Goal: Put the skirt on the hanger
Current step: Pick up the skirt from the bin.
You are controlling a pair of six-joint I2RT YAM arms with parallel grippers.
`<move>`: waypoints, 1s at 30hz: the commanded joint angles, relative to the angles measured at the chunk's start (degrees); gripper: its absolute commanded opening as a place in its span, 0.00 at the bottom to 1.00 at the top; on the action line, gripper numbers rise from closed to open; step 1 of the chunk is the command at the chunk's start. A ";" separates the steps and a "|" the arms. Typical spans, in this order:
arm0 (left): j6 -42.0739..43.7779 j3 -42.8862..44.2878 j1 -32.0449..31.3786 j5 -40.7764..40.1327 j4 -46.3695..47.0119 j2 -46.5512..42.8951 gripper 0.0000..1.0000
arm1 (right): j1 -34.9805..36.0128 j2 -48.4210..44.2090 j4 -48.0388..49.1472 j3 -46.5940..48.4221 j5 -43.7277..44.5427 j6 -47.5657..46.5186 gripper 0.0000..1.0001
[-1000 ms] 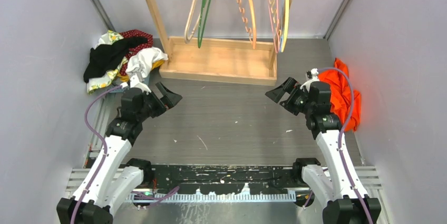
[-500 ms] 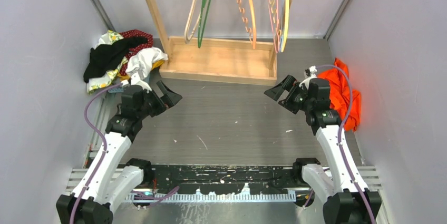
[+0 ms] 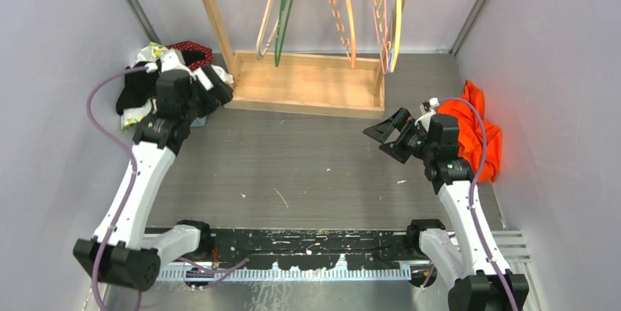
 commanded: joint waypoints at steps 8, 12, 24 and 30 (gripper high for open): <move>7.67 13.75 4.56 -12.68 -2.50 17.20 0.99 | 0.45 5.27 0.70 9.97 -3.62 -3.24 0.88; 10.59 12.64 9.24 -14.13 -0.64 16.49 1.00 | 1.52 6.61 0.04 12.16 -2.73 -4.45 0.88; 13.11 17.96 22.79 -13.77 0.72 28.06 0.98 | 11.20 11.18 1.12 10.74 1.38 -6.40 0.86; 16.18 19.36 22.79 -17.37 6.86 33.61 0.95 | 12.54 11.48 3.18 8.61 1.39 -6.18 0.86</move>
